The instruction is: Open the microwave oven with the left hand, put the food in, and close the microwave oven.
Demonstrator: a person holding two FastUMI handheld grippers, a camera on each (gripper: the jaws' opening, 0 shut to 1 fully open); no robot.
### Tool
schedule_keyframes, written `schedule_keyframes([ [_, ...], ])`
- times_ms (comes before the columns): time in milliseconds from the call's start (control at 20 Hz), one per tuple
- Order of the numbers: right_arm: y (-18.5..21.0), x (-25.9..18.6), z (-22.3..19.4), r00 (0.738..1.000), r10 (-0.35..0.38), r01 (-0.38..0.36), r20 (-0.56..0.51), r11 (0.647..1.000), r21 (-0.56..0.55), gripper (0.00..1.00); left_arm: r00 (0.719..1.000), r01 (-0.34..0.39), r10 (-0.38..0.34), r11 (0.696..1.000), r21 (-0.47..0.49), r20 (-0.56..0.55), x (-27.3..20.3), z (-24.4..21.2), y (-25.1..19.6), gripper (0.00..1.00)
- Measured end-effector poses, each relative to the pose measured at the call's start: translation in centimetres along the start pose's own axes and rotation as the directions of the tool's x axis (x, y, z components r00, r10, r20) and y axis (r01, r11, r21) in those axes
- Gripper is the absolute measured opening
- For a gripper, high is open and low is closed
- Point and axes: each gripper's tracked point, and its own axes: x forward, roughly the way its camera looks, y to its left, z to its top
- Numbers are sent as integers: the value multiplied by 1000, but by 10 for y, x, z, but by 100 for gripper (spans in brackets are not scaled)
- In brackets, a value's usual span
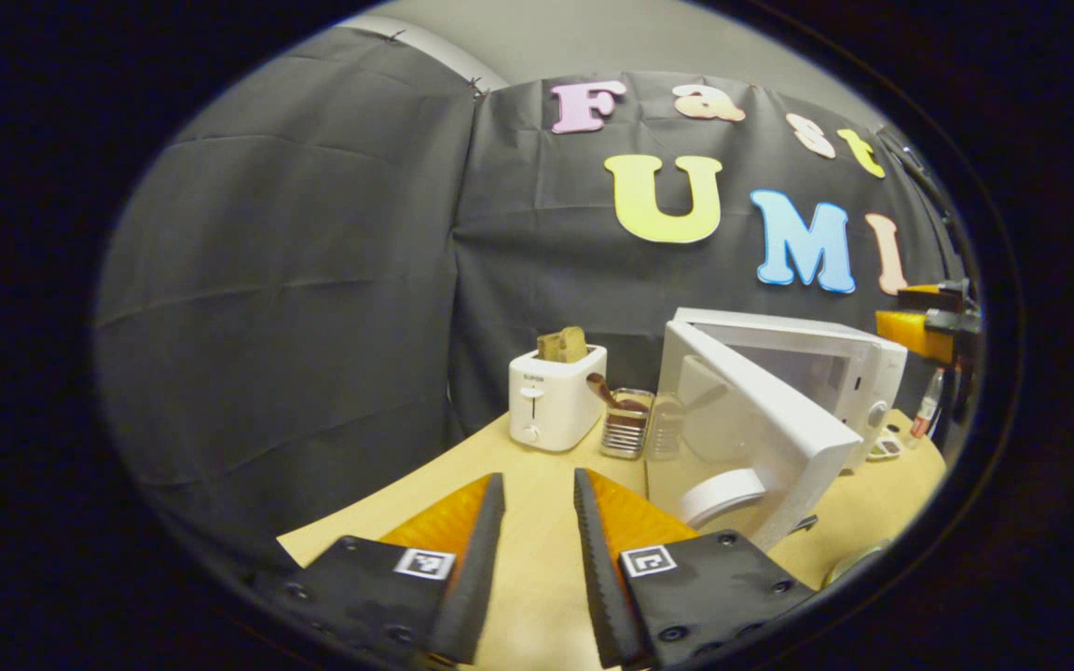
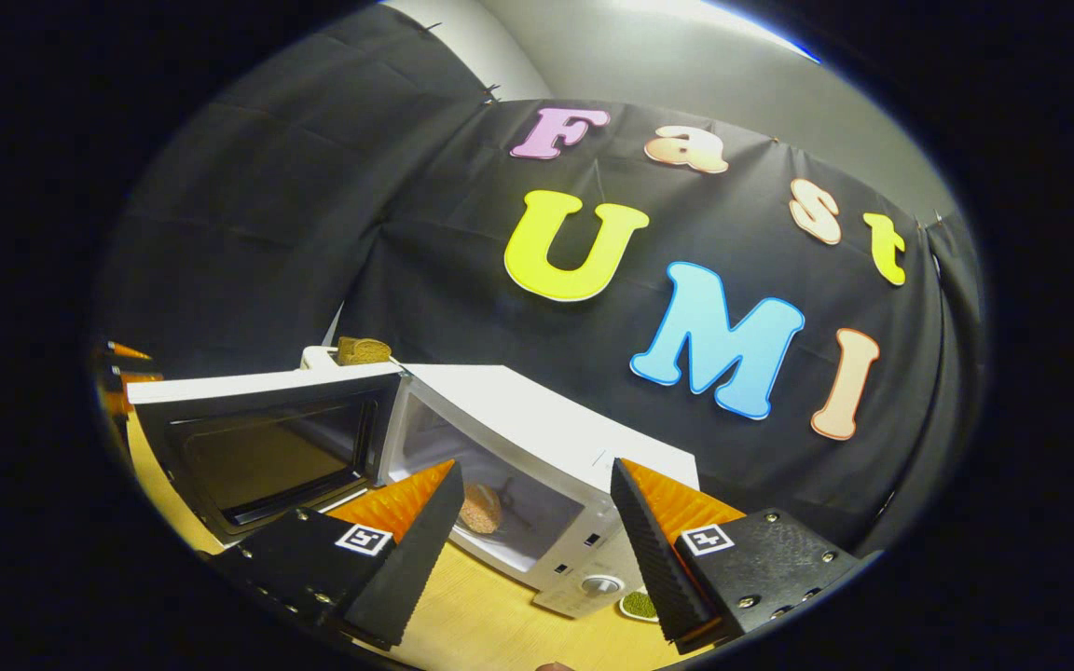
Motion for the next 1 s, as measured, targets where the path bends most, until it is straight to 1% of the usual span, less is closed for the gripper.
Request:
schedule_keyframes([
  [50,-4,-10,0,1000,-2,2,-1,1000,17,96,1000,0,0,1000,4,-1,-3,1,-2,25],
  [100,-7,-18,-2,1000,-6,6,-3,1000,25,96,1000,22,-22,1000,-1,-21,-4,-4,-12,9],
  [200,-12,-34,-5,1000,-7,7,-5,999,45,97,998,48,-48,999,0,-41,-9,-13,-24,16],
  [250,-13,-41,-6,1000,-7,8,-5,998,55,97,999,19,-18,1000,20,-41,-19,-12,-22,17],
  [300,-16,-48,-9,1000,-11,11,-8,998,62,96,997,57,-55,998,22,-52,-12,-15,-36,6],
  [350,-17,-54,-12,1000,-11,12,-13,998,69,97,995,75,-73,997,26,-65,-17,-20,-44,7],
  [400,-19,-59,-13,1000,-11,13,-17,997,77,97,995,75,-72,996,47,-66,-22,-20,-46,7],
  [650,-27,-74,-20,999,-23,26,-33,994,104,97,987,146,-141,987,67,-78,-18,-22,-80,7],
  [850,-34,-79,-20,999,-42,45,-30,993,106,97,972,225,-220,972,63,-77,-17,-15,-121,7],
  [1000,-42,-83,-24,997,-64,69,-43,992,109,97,955,294,-289,953,74,-70,-15,-6,-153,7],
])
